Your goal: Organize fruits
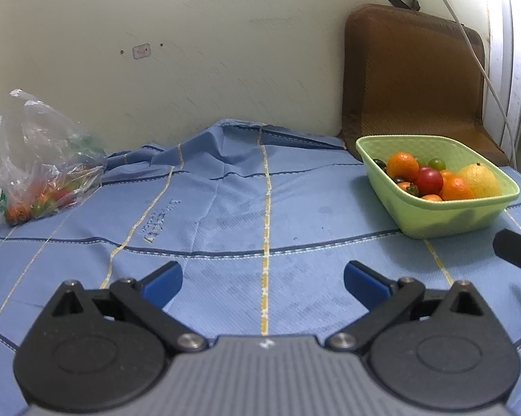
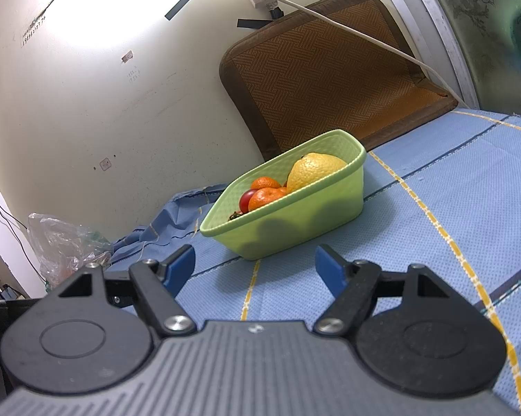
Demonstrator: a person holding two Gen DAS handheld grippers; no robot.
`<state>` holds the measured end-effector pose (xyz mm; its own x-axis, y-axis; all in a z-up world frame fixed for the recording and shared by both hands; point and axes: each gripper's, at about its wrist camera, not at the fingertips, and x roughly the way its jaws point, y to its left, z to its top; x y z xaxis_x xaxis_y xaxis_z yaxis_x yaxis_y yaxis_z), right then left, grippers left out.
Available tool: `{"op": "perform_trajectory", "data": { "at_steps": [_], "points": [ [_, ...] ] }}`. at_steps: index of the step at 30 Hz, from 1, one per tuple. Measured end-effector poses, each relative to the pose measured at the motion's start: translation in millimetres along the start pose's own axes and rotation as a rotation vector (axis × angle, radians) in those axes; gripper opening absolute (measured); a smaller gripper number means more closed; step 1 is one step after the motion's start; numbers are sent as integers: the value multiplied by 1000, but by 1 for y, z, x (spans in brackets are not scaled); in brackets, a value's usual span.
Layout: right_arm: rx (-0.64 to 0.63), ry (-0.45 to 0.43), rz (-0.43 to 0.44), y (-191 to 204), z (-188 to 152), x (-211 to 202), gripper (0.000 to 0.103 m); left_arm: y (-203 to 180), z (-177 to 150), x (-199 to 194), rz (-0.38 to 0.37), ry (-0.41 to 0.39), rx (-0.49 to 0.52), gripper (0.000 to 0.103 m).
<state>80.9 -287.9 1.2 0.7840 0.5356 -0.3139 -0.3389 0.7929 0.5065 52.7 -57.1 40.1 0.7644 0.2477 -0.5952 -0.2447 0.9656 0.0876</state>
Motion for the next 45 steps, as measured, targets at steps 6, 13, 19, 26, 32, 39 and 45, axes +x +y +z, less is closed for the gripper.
{"op": "perform_trajectory", "data": {
  "at_steps": [6,13,19,26,32,39,45],
  "points": [
    [1,0,0,0,0,0,78,-3,-2,4,-11,17,11,103],
    [2,0,-1,0,0,0,79,-4,-4,6,-25,32,15,103],
    [2,1,-1,0,0,0,79,-6,-5,8,-35,42,22,103],
    [3,0,-1,0,0,0,79,-8,-7,10,-48,53,33,103],
    [4,-1,-1,1,0,1,79,-9,-8,10,-62,63,32,103],
    [4,-1,-2,1,-1,1,79,-9,-9,10,-90,55,28,102],
    [4,-1,-3,1,-1,1,79,-11,-10,7,-105,31,36,103]
  ]
}}
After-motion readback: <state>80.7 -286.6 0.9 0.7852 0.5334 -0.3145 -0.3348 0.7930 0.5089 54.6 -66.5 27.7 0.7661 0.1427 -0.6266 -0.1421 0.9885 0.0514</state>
